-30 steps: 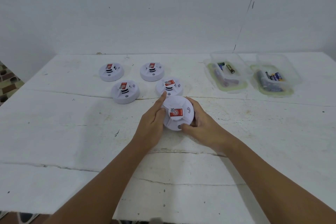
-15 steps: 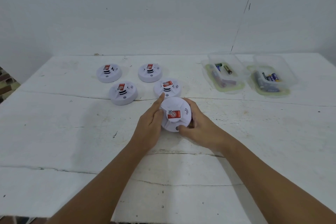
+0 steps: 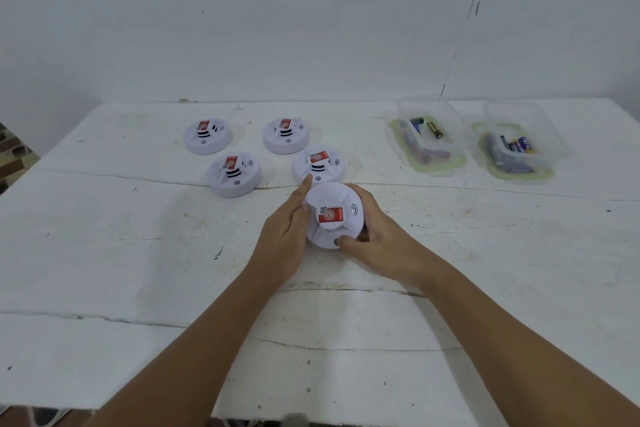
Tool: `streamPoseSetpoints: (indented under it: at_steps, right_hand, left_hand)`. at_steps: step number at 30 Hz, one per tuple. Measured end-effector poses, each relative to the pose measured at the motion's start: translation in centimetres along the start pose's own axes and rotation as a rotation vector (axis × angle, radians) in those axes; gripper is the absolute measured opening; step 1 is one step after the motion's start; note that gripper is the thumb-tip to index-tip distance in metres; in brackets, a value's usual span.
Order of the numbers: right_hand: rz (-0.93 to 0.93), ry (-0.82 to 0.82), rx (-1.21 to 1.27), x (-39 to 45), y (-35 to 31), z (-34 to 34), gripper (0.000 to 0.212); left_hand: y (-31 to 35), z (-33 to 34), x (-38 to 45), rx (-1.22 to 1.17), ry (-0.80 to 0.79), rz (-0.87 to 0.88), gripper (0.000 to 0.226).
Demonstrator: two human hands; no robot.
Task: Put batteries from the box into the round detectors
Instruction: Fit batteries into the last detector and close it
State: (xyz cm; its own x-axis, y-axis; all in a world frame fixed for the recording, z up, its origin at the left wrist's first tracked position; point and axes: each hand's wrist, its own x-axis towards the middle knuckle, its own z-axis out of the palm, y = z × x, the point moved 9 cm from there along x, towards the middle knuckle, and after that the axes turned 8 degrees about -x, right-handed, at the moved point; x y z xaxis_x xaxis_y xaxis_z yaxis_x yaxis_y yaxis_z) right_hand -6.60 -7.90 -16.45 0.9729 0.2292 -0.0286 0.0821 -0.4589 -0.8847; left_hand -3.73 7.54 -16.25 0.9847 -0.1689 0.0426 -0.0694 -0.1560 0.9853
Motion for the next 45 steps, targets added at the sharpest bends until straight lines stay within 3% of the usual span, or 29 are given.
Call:
streamPoseSetpoints:
  at_steps: [45]
  right_hand:
    - [0.024, -0.026, 0.03, 0.12, 0.32, 0.12, 0.077]
  left_hand:
    - [0.05, -0.06, 0.04, -0.017, -0.004, 0.018, 0.048]
